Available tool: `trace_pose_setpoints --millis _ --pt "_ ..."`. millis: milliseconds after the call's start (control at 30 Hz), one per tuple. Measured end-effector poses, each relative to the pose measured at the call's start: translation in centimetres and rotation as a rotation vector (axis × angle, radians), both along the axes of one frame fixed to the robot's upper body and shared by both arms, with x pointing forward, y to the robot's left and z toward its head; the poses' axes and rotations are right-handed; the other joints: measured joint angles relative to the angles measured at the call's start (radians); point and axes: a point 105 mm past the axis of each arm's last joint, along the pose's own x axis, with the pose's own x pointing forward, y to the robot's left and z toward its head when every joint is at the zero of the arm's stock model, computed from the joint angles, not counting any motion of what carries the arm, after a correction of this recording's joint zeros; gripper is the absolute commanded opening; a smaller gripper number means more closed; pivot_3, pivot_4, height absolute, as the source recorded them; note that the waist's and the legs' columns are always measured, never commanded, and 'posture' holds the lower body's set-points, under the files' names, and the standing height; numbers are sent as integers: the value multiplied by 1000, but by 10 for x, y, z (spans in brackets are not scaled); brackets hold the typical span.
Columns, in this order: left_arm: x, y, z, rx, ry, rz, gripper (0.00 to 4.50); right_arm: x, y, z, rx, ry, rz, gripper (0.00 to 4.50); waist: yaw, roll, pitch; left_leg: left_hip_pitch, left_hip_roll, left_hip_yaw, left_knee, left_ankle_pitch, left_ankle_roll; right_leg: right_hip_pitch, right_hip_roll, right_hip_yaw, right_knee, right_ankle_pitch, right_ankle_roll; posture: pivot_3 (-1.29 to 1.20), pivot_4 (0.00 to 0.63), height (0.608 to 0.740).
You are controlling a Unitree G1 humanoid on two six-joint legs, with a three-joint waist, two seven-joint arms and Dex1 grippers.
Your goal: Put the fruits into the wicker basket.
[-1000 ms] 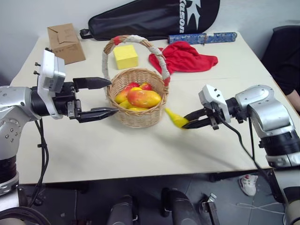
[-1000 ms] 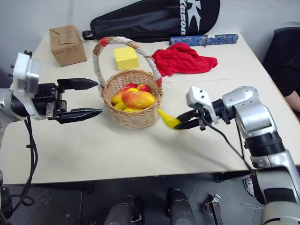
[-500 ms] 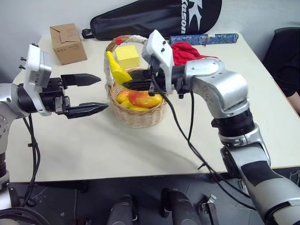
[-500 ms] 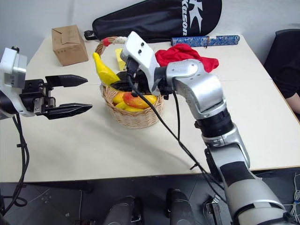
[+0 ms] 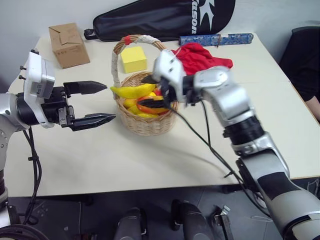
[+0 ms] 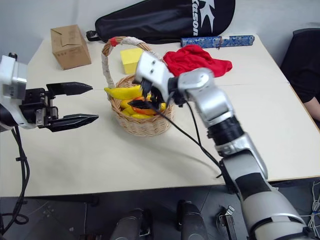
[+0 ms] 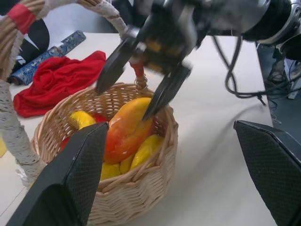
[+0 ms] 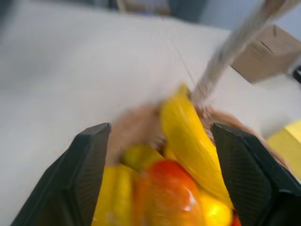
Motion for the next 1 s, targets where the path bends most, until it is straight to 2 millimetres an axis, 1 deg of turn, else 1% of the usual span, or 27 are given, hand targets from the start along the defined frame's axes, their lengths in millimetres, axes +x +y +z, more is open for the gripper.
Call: trace_pose_setpoints --millis 33,67,133,233,300,367,400,500,533,600,700,767,833,867,967,1000 --pt "0 0 0 -3 1 2 4500 -6 -13 4 18 33 -9 3488 3 0 0 0 0 -1 0 0 0 1 0 0 -1 0 0 0 150 740" --pt "0 0 -1 -7 1 2 4500 -10 -31 6 39 80 -51 3488 7 -1 -1 1 0 -1 1 -1 1 3 -1 -1 -1 0 0 0 150 740" --pt "0 -1 -1 -14 3 -1 4500 -4 -59 1 80 178 -174 3488 5 -1 -1 2 -1 0 1 -1 2 4 -2 0 -2 1 1 0 150 740" --pt "1 -5 -3 -15 11 -17 4500 7 -83 -18 109 262 -332 3488 -3 -1 -1 4 -1 0 1 -1 1 4 -4 1 -3 1 0 0 150 740" --pt "2 -10 -3 -19 13 -36 4500 17 -94 -31 119 278 -439 3488 -8 -1 -1 6 0 2 0 0 -1 3 -3 2 -1 1 -2 0 150 740" --pt "3 -11 -3 -18 14 -42 4500 24 -94 -38 138 276 -497 3488 -12 -1 -1 6 2 4 0 1 -4 1 -1 4 1 0 -3 0 150 740" --pt "4 -13 -2 -19 14 -47 4500 29 -89 -39 181 286 -513 3488 -14 -1 -1 7 3 4 -1 2 -6 1 1 5 1 0 -4 0 150 740" --pt "4 -19 4 -11 -12 -76 4500 41 -61 -45 288 372 -506 3488 -20 -1 -1 7 5 5 -2 4 -9 -1 3 5 3 -1 -6 0 150 740" --pt "4 -21 6 -7 -19 -86 4500 45 -54 -48 305 399 -509 3488 -19 -1 -1 6 5 5 -3 5 -9 -3 3 5 6 -1 -6 0 150 740" --pt "5 -22 3 1 -10 -96 4500 53 -53 -46 324 395 -534 3488 -16 -1 -1 1 3 6 -2 5 -8 -9 4 6 10 -1 -6 0 150 740" --pt "10 -22 0 1 18 -98 4500 64 -51 -43 348 377 -572 2886 -10 -1 -1 0 2 6 -1 6 -7 -9 4 7 10 -1 -6 0 150 740" --pt "10 -26 8 0 -15 -115 4500 66 -46 -45 356 378 -565 2252 -6 -1 -1 0 2 6 -1 5 -6 -9 4 7 10 -1 -6 0 150 740" --pt "10 -27 14 -4 -37 -123 4500 66 -45 -45 357 369 -563 1560 -6 -1 -1 0 2 6 -1 5 -6 -9 4 7 10 -1 -6 0 150 740" --pt "10 -28 14 -9 -41 -127 4500 65 -46 -45 354 347 -563 1130 -6 -1 -1 0 2 6 -1 5 -6 -9 4 7 10 -1 -6 0 150 740" --pt "14 -31 11 -33 -23 -135 4500 59 -48 -52 326 308 -556 315 -6 -1 -1 0 2 6 -1 5 -6 -9 4 7 10 -1 -6 0 150 740" --pt "15 -32 9 -39 -18 -136 4500 56 -47 -53 331 309 -539 236 -6 -1 -1 0 2 6 -1 5 -6 -9 4 7 10 -1 -6 0 150 740"
